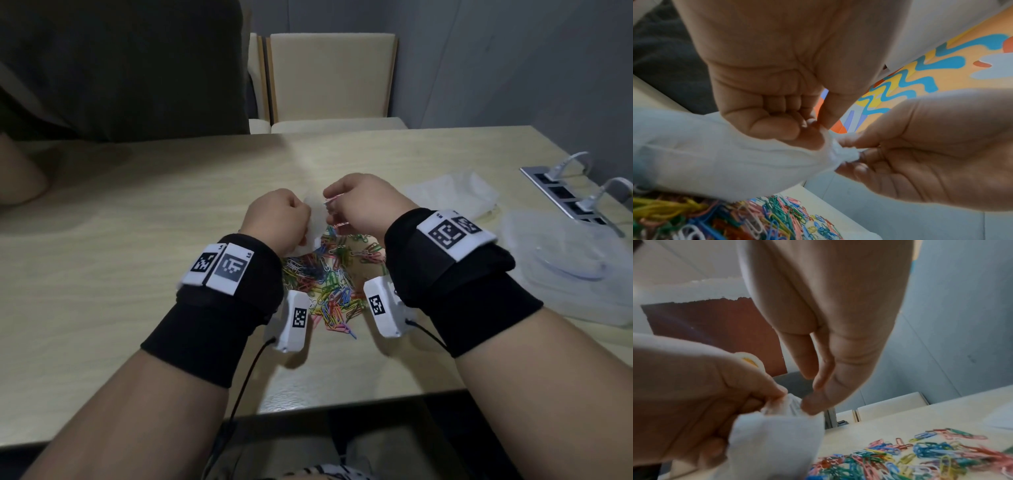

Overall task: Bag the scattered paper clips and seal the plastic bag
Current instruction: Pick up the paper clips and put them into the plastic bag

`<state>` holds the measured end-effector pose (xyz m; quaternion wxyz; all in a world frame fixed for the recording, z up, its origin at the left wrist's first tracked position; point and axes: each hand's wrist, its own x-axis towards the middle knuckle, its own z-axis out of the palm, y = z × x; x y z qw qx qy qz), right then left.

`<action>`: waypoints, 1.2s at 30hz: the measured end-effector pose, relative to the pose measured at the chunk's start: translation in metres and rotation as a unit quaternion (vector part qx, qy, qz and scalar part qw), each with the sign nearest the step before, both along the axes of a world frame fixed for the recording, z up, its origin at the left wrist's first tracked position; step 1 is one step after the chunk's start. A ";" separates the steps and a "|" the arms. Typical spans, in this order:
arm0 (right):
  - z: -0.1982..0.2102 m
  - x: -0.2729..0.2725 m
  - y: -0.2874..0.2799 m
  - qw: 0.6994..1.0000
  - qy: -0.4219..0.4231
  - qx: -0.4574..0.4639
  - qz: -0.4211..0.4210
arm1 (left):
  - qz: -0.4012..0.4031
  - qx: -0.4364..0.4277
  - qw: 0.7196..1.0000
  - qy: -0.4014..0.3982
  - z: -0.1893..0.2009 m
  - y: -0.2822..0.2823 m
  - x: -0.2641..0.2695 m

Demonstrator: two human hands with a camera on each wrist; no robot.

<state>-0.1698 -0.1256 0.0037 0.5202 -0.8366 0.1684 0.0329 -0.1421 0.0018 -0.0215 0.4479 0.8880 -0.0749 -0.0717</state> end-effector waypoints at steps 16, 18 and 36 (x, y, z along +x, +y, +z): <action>-0.047 -0.008 0.013 0.832 0.099 -0.478 0.265 | 0.020 0.032 0.998 -0.055 -0.002 0.011 0.010; -0.047 -0.007 0.012 0.834 0.081 -0.482 0.256 | 0.017 0.031 0.998 -0.055 -0.002 0.011 0.009; -0.028 -0.002 -0.025 0.967 -0.004 -0.248 0.049 | 0.019 0.029 0.999 -0.042 0.000 0.012 0.009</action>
